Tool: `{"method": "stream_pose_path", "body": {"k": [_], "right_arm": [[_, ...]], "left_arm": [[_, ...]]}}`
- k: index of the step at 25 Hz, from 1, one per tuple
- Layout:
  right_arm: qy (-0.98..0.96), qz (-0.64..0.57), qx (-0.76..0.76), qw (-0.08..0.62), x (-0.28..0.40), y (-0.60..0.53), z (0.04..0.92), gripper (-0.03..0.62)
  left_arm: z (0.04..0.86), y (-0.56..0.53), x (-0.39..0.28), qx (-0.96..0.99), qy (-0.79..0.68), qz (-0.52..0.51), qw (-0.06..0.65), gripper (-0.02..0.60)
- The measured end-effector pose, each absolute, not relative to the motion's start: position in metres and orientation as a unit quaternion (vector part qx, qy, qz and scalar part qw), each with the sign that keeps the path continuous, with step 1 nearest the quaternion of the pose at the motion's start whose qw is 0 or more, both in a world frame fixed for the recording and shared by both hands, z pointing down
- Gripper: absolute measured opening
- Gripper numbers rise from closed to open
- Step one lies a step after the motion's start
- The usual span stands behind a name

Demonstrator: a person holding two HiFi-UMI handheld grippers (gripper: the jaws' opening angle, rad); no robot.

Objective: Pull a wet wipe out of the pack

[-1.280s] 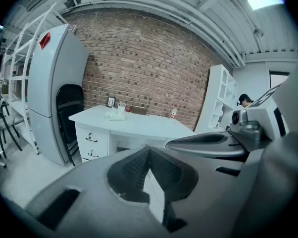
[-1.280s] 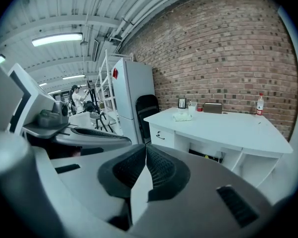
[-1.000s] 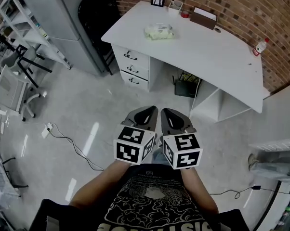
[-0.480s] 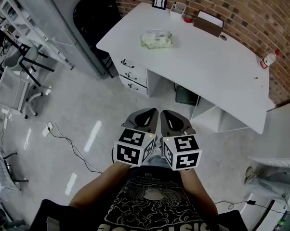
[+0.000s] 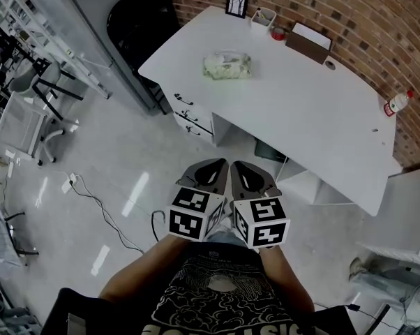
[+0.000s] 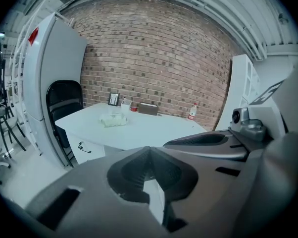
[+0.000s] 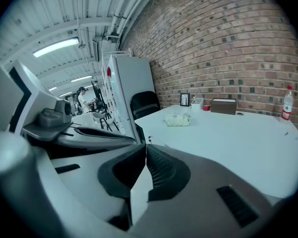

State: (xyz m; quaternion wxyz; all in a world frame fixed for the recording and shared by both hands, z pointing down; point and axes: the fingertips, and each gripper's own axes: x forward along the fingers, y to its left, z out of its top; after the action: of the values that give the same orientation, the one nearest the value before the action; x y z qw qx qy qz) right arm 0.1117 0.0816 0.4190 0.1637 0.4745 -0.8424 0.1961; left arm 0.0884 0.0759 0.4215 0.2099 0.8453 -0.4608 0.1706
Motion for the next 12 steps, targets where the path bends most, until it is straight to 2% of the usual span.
{"method": "stream_pose_path", "body": {"k": [12], "right_arm": [[-0.843,0.181,0.479,0.168,0.124,0.045,0.418,0.019]], "left_arm": [[0.421,0.039,0.095,0.846,-0.463,0.159,0.21,0.012]]}}
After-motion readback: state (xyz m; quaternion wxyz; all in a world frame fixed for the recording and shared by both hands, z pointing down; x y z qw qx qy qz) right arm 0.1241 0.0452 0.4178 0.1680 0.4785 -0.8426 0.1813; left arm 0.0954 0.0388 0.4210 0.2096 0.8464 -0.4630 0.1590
